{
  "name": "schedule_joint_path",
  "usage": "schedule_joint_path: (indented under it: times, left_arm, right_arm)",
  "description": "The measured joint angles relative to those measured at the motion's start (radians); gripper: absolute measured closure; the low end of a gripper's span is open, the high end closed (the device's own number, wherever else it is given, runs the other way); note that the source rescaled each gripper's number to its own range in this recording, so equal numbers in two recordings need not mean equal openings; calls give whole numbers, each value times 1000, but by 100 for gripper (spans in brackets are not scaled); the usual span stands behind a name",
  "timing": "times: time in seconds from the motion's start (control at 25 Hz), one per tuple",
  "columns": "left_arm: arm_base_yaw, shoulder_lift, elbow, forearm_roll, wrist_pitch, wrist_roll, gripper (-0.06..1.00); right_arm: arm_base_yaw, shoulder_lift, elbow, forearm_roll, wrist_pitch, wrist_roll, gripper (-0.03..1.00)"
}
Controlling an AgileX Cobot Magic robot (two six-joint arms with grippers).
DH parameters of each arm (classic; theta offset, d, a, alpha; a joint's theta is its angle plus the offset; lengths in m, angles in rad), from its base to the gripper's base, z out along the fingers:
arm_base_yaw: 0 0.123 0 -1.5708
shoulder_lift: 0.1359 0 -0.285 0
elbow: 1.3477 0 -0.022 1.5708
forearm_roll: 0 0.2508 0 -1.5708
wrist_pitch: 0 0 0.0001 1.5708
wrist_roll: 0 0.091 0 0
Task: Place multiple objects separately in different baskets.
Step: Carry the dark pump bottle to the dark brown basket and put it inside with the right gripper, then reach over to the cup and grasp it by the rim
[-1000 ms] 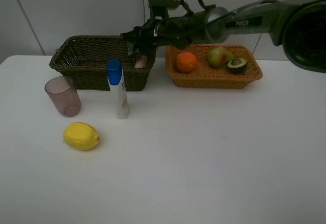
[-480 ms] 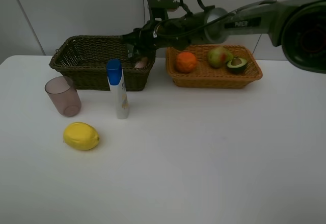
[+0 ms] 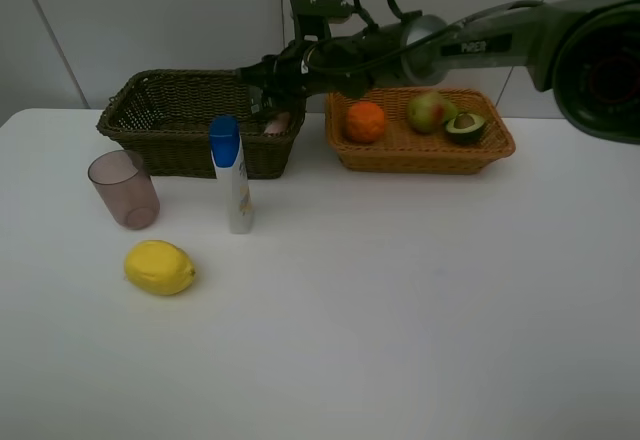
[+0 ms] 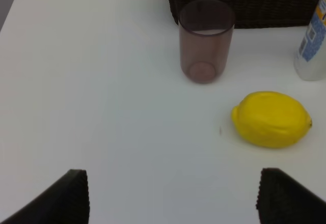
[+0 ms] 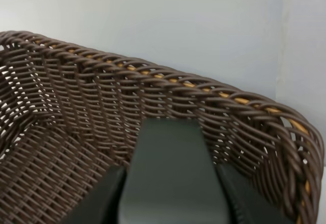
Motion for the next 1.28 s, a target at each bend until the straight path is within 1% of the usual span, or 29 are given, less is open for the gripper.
schedule_joint_path:
  times: [0.16, 0.2, 0.28, 0.36, 0.4, 0.48, 0.52, 0.6, 0.76, 1.08, 1.28]
  left_arm:
    - [0, 0, 0, 0, 0, 0, 6]
    - [0, 0, 0, 0, 0, 0, 6]
    - [0, 0, 0, 0, 0, 0, 6]
    - [0, 0, 0, 0, 0, 0, 6]
    - [0, 0, 0, 0, 0, 0, 6]
    - [0, 0, 0, 0, 0, 0, 6]
    - [0, 0, 0, 0, 0, 0, 6]
    - [0, 0, 0, 0, 0, 0, 6]
    - [0, 0, 0, 0, 0, 0, 6]
    - [0, 0, 0, 0, 0, 0, 6]
    - [0, 0, 0, 0, 0, 0, 6]
  right_arm:
    - [0, 0, 0, 13, 3, 0, 81]
    - [0, 0, 0, 13, 5, 0, 77]
    - [0, -2, -1, 6, 6, 0, 57]
    - [0, -3, -4, -21, 6, 0, 26]
    - [0, -3, -4, -35, 5, 0, 14]
    - [0, -3, -4, -44, 6, 0, 4]
    - [0, -3, -4, -43, 6, 0, 1]
    - [0, -3, -4, -40, 8, 0, -2]
    - [0, -3, -4, -41, 19, 0, -3]
    - [0, -51, -4, -43, 40, -23, -3]
    - [0, -114, -4, -43, 128, -23, -3]
